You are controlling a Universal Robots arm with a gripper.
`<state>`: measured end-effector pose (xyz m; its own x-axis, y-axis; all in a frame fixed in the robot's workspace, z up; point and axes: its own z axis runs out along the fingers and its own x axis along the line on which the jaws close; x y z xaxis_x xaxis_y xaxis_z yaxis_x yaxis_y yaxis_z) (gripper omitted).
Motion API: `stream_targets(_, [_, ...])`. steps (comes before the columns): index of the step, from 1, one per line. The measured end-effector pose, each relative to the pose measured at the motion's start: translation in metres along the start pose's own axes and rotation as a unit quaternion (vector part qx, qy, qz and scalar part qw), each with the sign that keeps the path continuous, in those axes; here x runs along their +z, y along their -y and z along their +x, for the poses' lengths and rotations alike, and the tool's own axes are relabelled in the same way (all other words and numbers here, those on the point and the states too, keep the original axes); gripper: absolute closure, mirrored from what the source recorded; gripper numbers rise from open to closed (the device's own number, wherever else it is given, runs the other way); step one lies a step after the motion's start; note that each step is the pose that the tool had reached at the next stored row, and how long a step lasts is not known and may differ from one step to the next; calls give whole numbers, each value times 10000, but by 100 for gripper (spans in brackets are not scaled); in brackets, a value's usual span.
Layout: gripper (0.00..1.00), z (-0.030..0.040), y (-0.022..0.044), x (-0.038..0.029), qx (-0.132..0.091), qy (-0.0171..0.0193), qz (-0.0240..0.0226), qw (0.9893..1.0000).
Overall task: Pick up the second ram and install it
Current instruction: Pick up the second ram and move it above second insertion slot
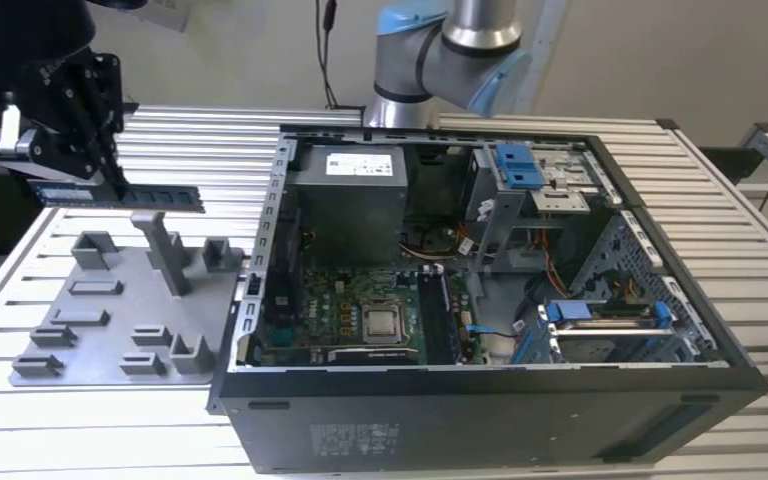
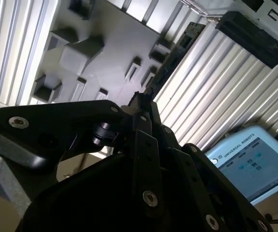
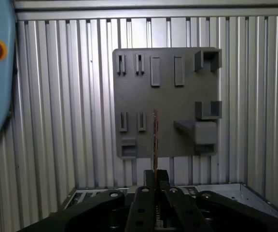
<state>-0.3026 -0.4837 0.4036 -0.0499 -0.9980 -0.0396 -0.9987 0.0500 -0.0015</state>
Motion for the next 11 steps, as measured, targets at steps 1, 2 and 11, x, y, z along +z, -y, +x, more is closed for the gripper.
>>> stream_targets(1, [86, -1, 22, 0, 0, 1, -2, 10000])
stream_targets(2, [86, -2, 46, 0, 0, 4, -4, 10000])
stream_targets(11, [86, -13, 258, 0, 1, 20, -23, 10000])
